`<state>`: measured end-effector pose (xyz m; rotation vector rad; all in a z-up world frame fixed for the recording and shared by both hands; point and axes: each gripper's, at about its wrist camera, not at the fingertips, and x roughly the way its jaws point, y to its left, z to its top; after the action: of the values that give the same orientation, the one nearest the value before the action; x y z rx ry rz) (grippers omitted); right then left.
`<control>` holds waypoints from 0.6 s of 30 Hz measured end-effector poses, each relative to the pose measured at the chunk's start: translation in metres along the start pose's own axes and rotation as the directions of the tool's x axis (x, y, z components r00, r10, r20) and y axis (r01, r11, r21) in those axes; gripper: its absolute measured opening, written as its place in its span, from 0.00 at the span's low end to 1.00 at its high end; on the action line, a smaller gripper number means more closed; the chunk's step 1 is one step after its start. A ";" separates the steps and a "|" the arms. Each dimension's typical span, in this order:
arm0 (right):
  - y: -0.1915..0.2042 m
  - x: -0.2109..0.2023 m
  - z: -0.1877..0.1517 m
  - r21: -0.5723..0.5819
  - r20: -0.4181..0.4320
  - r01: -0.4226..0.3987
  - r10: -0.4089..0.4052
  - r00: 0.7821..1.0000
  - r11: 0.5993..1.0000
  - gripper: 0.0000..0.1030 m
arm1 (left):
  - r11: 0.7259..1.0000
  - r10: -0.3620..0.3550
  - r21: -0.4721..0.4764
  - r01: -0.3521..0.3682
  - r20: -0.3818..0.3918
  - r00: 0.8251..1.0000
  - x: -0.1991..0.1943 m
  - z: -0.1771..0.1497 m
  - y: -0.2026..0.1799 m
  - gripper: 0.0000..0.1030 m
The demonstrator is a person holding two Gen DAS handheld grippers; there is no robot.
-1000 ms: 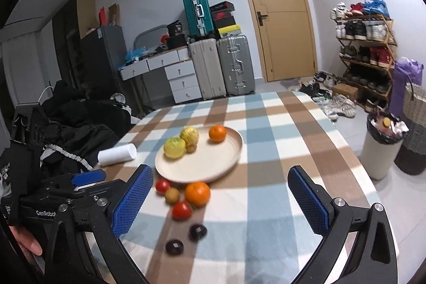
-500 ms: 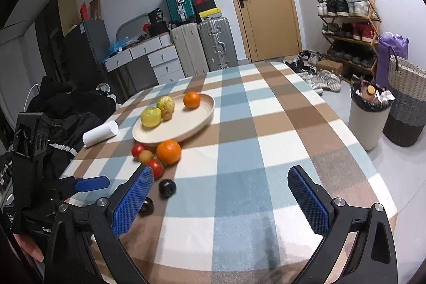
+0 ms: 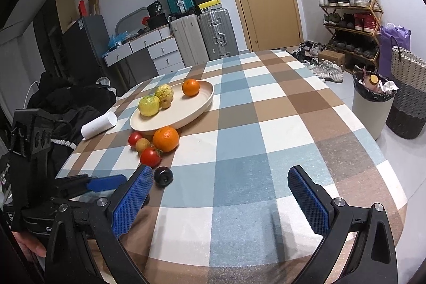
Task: Organize fruits
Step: 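Lower the left tool onto a dark plum and close it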
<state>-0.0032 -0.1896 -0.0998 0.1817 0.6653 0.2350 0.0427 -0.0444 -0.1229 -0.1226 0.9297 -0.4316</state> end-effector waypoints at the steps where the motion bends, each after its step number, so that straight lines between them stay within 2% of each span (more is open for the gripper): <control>1: 0.000 0.000 0.000 -0.001 0.000 -0.002 0.002 1.000 1.000 1.00 | 1.000 -0.006 0.000 0.006 -0.001 1.000 0.001 0.000 0.000 0.48; 3: 0.001 0.001 0.000 -0.002 0.000 -0.006 0.006 1.000 1.000 1.00 | 1.000 -0.029 -0.002 0.029 -0.013 0.999 0.004 0.000 0.002 0.31; 5: 0.001 0.003 0.000 0.000 -0.001 -0.011 0.011 1.000 1.000 1.00 | 0.999 -0.041 -0.014 0.041 -0.014 0.999 0.006 0.000 0.005 0.21; 9: 0.000 -0.003 0.003 0.017 0.041 -0.015 0.014 0.999 1.000 1.00 | 0.994 -0.090 -0.055 0.090 -0.004 0.996 0.005 0.000 0.015 0.21; 12: 0.004 0.001 0.007 0.005 0.029 -0.015 0.015 0.999 1.000 1.00 | 0.993 -0.103 -0.055 0.104 0.009 0.995 0.003 0.001 0.018 0.21; 18: 0.017 0.014 0.010 -0.030 0.007 0.001 -0.001 1.000 1.000 1.00 | 0.992 -0.088 -0.085 0.093 0.062 0.994 -0.010 0.003 0.031 0.21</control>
<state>0.0110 -0.1707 -0.0956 0.1538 0.6547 0.2432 0.0497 -0.0126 -0.1224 -0.2568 0.8878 -0.4691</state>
